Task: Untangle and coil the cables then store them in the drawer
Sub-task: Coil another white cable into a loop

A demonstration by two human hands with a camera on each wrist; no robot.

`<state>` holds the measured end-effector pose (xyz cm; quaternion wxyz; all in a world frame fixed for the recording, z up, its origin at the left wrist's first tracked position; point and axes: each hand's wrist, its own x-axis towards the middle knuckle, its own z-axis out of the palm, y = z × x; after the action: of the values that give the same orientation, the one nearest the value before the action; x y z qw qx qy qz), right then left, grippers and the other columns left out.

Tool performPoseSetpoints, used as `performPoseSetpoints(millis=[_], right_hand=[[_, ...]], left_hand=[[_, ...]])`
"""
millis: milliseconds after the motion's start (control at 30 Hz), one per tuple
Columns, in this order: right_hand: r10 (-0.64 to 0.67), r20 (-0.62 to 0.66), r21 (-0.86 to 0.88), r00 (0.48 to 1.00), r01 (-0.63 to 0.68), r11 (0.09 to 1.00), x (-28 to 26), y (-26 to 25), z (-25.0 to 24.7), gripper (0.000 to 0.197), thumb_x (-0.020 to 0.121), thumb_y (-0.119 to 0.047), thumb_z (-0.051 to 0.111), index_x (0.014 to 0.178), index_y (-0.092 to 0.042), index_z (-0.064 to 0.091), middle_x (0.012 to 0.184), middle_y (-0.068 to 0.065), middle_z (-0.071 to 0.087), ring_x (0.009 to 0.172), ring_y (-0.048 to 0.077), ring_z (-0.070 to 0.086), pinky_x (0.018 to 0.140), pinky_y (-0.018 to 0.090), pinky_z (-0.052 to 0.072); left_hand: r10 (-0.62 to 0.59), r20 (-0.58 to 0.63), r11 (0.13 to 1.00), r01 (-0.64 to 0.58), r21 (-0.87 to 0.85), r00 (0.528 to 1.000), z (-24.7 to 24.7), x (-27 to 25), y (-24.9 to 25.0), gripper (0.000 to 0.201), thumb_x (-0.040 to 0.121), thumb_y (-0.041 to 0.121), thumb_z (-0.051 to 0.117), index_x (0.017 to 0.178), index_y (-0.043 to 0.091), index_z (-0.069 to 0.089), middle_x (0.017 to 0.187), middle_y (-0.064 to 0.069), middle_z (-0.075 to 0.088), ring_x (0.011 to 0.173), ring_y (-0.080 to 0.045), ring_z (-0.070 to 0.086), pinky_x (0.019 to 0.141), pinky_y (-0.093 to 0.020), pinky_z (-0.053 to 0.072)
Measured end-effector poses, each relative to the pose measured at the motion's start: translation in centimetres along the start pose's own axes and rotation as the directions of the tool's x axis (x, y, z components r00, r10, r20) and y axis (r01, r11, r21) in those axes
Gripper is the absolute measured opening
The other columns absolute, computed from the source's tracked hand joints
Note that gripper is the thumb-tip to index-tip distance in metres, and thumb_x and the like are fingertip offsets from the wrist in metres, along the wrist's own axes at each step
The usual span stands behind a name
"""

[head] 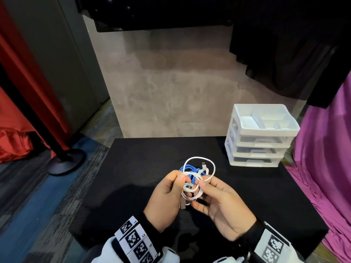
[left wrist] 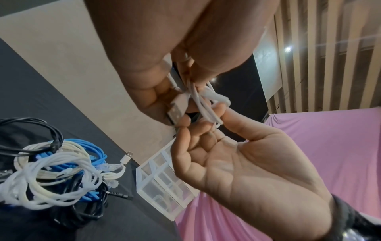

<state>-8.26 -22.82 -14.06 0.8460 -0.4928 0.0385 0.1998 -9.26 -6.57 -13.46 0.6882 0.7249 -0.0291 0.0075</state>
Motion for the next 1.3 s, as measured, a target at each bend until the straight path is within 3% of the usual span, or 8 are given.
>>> performPoseSetpoints(millis=[233, 400, 533, 667, 900, 967, 1067, 1300], right_hand=[[0.018, 0.078, 0.158, 0.997, -0.03, 0.987, -0.2, -0.1, -0.3, 0.029, 0.09, -0.011, 0.063, 0.114, 0.004, 0.071, 0.082, 0.011, 0.067, 0.085, 0.025, 0.065, 0.084, 0.042, 0.05], [-0.04, 0.093, -0.083, 0.995, 0.048, 0.995, -0.4, -0.1, -0.3, 0.019, 0.098, -0.003, 0.064, 0.117, -0.004, 0.067, 0.099, 0.013, 0.075, 0.088, 0.023, 0.07, 0.078, 0.038, 0.056], [-0.18, 0.026, -0.341, 0.983, 0.178, 0.923, 0.3, 0.4, -1.3, 0.028, 0.093, 0.001, 0.071, 0.105, -0.024, 0.075, 0.086, 0.004, 0.073, 0.079, 0.017, 0.066, 0.077, 0.036, 0.056], [-0.185, 0.064, -0.437, 0.981, 0.194, 0.878, 0.6, 0.8, -2.9, 0.027, 0.091, 0.009, 0.069, 0.11, -0.01, 0.072, 0.075, 0.001, 0.069, 0.074, 0.016, 0.061, 0.075, 0.023, 0.052], [-0.385, 0.058, -0.91, 0.921, 0.207, 0.359, 0.1, 1.8, -6.7, 0.027, 0.083, -0.01, 0.076, 0.08, -0.037, 0.076, 0.076, -0.007, 0.061, 0.069, 0.01, 0.057, 0.069, 0.025, 0.046], [-0.383, -0.011, -0.868, 0.924, 0.181, 0.463, 0.1, 2.2, -6.3, 0.022, 0.087, -0.007, 0.07, 0.082, -0.029, 0.073, 0.07, -0.009, 0.062, 0.062, 0.011, 0.056, 0.069, 0.034, 0.048], [-0.334, -0.102, -0.631, 0.937, 0.199, 0.75, 0.4, 2.7, -4.9, 0.015, 0.096, -0.004, 0.068, 0.084, -0.013, 0.072, 0.075, 0.006, 0.073, 0.079, 0.039, 0.071, 0.082, 0.042, 0.054], [-0.286, -0.192, -0.064, 0.939, 0.279, 0.958, 0.6, 1.4, -1.1, 0.02, 0.103, 0.005, 0.051, 0.112, 0.001, 0.068, 0.095, 0.023, 0.077, 0.086, 0.027, 0.074, 0.081, 0.032, 0.058]], left_hand=[[-0.021, 0.061, 0.998, 0.017, 0.061, 0.998, 0.0, 0.6, -0.2, 0.029, 0.107, 0.024, 0.048, 0.092, 0.02, 0.072, 0.094, -0.01, 0.076, 0.093, -0.029, 0.072, 0.092, -0.045, 0.057], [0.052, -0.016, 0.995, -0.05, 0.089, 0.999, 0.0, 0.6, 0.0, 0.032, 0.105, 0.019, 0.051, 0.083, 0.028, 0.072, 0.075, 0.0, 0.073, 0.071, -0.012, 0.068, 0.072, -0.026, 0.054], [0.084, -0.055, 0.986, -0.075, 0.151, 0.995, -0.8, 0.7, 0.0, 0.027, 0.104, 0.021, 0.056, 0.084, 0.029, 0.074, 0.073, 0.003, 0.073, 0.066, -0.009, 0.066, 0.069, -0.028, 0.053], [0.088, -0.067, 0.975, -0.072, 0.213, 0.994, -1.6, 1.0, 0.2, 0.02, 0.101, 0.019, 0.059, 0.087, 0.022, 0.074, 0.064, 0.005, 0.067, 0.052, -0.006, 0.057, 0.059, -0.023, 0.046], [0.001, -0.261, 0.998, 0.013, 0.055, 0.965, -4.2, 2.2, 1.5, 0.026, 0.102, 0.016, 0.058, 0.082, 0.013, 0.074, 0.071, 0.0, 0.06, 0.057, -0.019, 0.062, 0.051, -0.022, 0.052], [-0.052, -0.244, 0.999, 0.05, -0.016, 0.968, -2.8, 1.7, 1.4, 0.026, 0.102, 0.018, 0.057, 0.084, 0.009, 0.074, 0.069, 0.002, 0.06, 0.058, -0.017, 0.063, 0.054, -0.024, 0.054], [-0.127, -0.253, 0.984, 0.089, -0.157, 0.959, -1.5, 1.6, 1.5, 0.025, 0.102, 0.022, 0.056, 0.09, 0.009, 0.074, 0.067, -0.001, 0.064, 0.059, -0.019, 0.064, 0.056, -0.028, 0.054], [-0.282, -0.194, 0.887, 0.179, -0.425, 0.94, 1.4, 0.9, 2.0, 0.027, 0.104, 0.026, 0.051, 0.097, 0.007, 0.07, 0.075, 0.0, 0.071, 0.063, -0.021, 0.067, 0.062, -0.033, 0.059]])
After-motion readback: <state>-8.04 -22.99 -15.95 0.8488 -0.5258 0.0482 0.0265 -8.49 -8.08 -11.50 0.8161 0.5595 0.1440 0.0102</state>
